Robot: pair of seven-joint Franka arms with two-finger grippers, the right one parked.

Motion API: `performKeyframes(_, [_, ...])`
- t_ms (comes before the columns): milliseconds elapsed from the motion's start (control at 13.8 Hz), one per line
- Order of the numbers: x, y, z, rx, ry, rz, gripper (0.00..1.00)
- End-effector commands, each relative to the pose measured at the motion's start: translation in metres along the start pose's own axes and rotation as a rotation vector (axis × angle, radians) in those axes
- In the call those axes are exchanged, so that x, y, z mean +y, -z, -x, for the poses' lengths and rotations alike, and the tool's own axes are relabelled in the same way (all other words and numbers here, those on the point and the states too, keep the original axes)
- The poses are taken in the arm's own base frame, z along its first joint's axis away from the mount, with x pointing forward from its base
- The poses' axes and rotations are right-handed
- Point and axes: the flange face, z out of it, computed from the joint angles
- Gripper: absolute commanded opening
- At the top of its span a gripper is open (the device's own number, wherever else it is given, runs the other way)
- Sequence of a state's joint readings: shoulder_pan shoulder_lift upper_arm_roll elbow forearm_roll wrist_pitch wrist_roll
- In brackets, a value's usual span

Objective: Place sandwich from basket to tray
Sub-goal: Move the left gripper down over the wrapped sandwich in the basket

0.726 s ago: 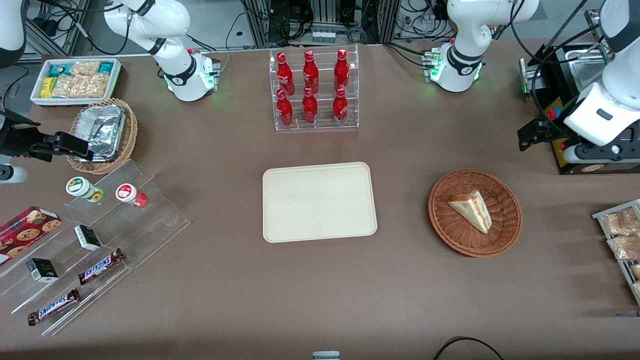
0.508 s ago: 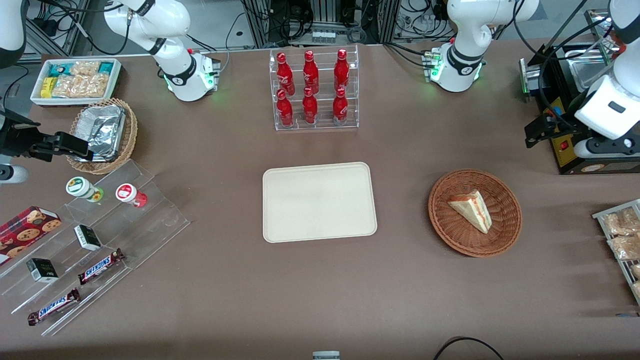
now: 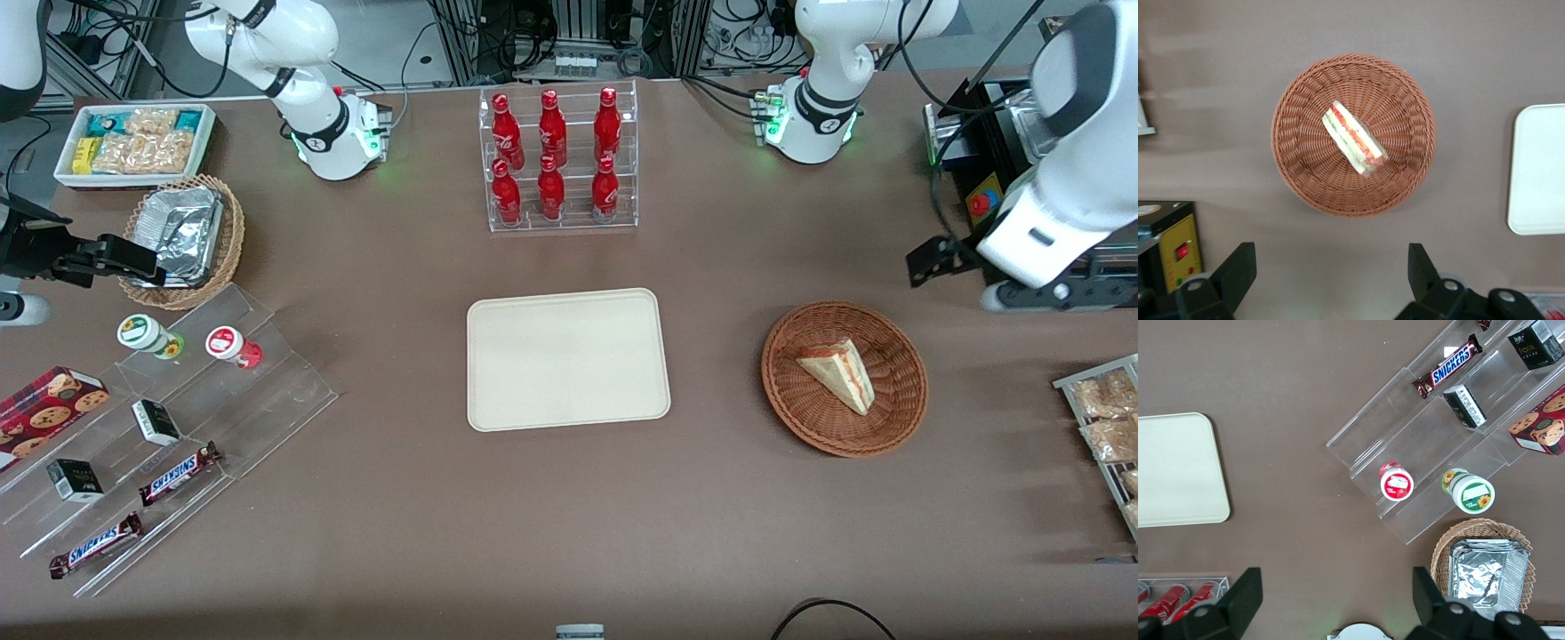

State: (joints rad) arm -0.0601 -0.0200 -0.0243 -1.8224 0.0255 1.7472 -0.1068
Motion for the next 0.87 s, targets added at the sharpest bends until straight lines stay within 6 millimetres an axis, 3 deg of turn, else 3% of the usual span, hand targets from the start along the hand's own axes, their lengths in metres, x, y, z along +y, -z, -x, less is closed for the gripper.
performKeyframes(0, [0.004, -0.048, 0.002, 0.046, 0.103, -0.007, 1.00])
performKeyframes(435, [0.019, -0.148, 0.005, 0.128, 0.384, 0.035, 1.00])
performKeyframes(508, [0.028, -0.160, 0.003, 0.118, 0.409, 0.037, 1.00])
performKeyframes(798, [0.032, -0.193, -0.004, 0.092, 0.449, 0.037, 1.00])
